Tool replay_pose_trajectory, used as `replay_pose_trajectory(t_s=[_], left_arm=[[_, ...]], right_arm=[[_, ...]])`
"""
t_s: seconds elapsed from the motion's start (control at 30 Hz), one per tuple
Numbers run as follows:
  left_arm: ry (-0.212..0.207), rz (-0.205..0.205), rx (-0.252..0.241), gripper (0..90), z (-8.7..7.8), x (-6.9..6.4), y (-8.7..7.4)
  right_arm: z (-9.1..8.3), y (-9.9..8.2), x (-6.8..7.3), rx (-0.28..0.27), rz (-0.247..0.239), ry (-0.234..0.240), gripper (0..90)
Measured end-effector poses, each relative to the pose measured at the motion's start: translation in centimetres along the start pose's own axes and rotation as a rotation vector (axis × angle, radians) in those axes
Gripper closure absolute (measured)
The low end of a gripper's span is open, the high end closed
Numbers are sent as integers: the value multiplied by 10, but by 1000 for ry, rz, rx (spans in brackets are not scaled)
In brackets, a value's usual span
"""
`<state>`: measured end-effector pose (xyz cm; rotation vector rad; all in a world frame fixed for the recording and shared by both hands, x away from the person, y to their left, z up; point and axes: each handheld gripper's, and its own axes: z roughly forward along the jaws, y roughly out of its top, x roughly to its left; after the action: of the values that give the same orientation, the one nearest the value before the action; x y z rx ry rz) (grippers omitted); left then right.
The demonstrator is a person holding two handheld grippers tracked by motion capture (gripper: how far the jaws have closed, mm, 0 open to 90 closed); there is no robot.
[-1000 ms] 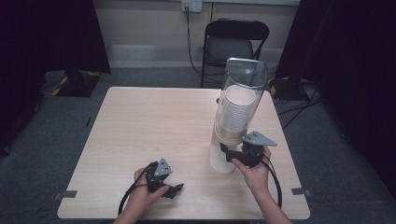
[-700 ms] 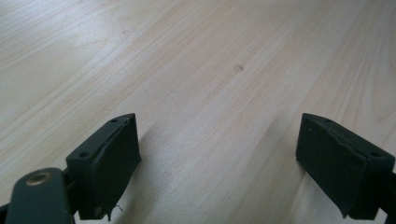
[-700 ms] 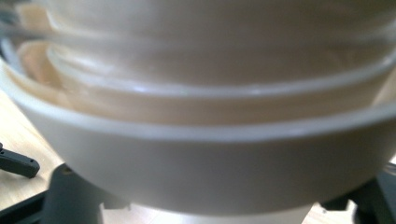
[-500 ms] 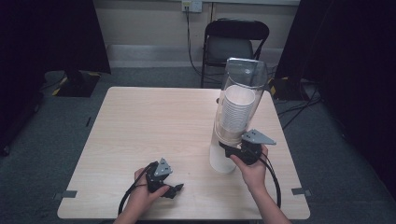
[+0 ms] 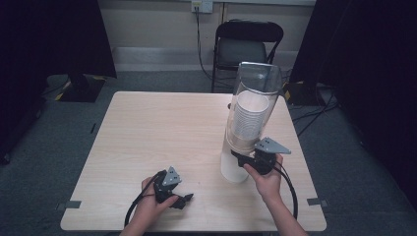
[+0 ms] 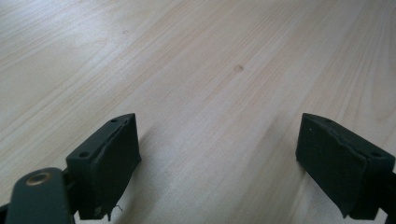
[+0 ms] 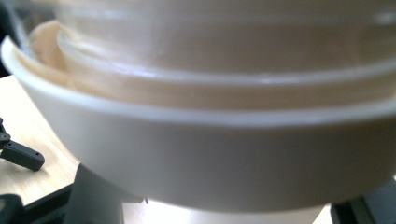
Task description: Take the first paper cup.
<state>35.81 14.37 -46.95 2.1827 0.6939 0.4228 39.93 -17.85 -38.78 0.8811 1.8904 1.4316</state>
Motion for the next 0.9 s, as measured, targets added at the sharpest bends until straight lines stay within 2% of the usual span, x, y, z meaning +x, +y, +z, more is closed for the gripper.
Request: replay_pose_trajectory(t_s=[0.4, 0.7, 0.9], left_arm=[[0, 1, 1, 131, 0, 0, 0], [1, 1, 0, 131, 0, 0, 0], [4, 11, 0, 131, 0, 1, 0]], right_arm=[[0, -4, 2, -21, -6, -14, 355], [0, -4, 3, -14, -7, -23, 355], [1, -2, 2, -19, 22, -20, 340]])
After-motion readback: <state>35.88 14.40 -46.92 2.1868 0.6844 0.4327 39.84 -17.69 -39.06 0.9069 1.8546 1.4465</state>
